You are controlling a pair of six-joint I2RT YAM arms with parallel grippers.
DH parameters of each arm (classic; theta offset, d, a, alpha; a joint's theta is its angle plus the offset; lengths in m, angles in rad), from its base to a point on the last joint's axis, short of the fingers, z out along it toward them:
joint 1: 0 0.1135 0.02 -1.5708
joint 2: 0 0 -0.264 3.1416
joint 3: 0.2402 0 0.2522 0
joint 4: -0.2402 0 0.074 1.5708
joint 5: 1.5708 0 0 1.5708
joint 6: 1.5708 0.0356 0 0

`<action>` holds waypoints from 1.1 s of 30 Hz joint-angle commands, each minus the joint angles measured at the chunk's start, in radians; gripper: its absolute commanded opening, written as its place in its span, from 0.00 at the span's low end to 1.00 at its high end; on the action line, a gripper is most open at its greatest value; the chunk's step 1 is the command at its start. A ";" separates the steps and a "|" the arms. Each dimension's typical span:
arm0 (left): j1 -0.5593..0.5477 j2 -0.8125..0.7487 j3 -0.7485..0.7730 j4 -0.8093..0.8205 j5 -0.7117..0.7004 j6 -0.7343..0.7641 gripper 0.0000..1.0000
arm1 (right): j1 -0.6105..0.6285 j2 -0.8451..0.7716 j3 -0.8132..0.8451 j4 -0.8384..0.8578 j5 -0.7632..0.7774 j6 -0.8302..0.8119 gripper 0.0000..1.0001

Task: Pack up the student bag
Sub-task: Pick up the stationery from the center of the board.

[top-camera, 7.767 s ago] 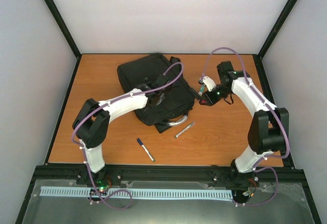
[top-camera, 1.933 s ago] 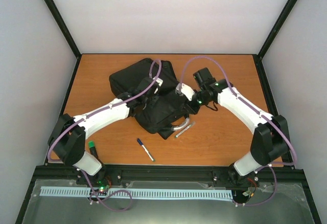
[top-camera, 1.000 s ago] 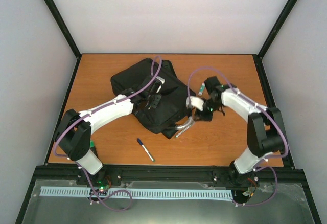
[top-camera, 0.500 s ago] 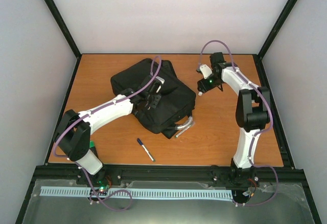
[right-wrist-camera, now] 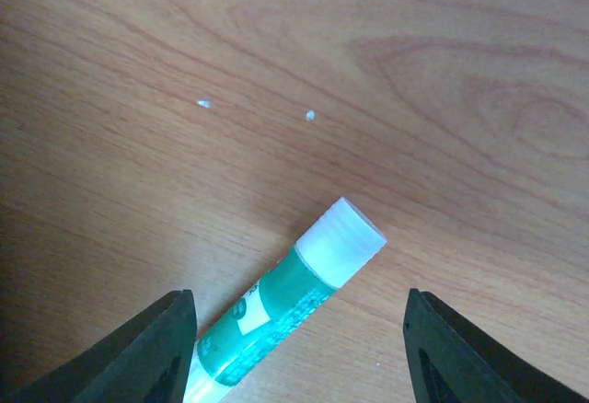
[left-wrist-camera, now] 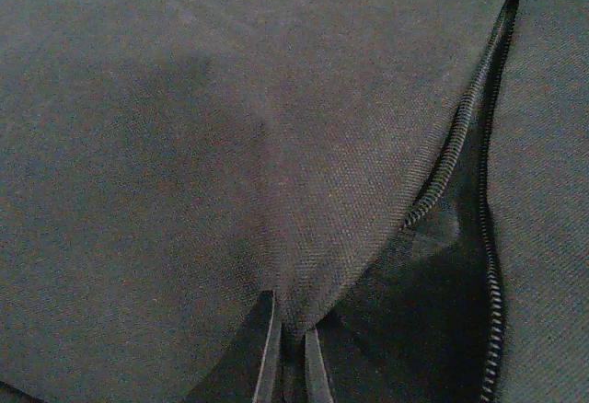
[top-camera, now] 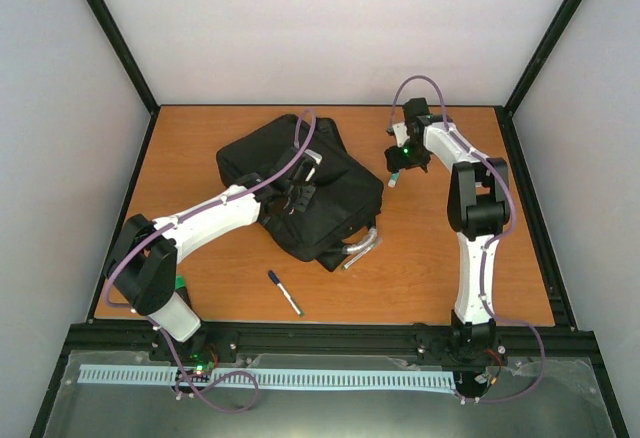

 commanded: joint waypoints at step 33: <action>0.000 -0.034 0.043 0.003 0.015 -0.017 0.01 | -0.017 -0.007 -0.092 -0.046 -0.014 -0.026 0.40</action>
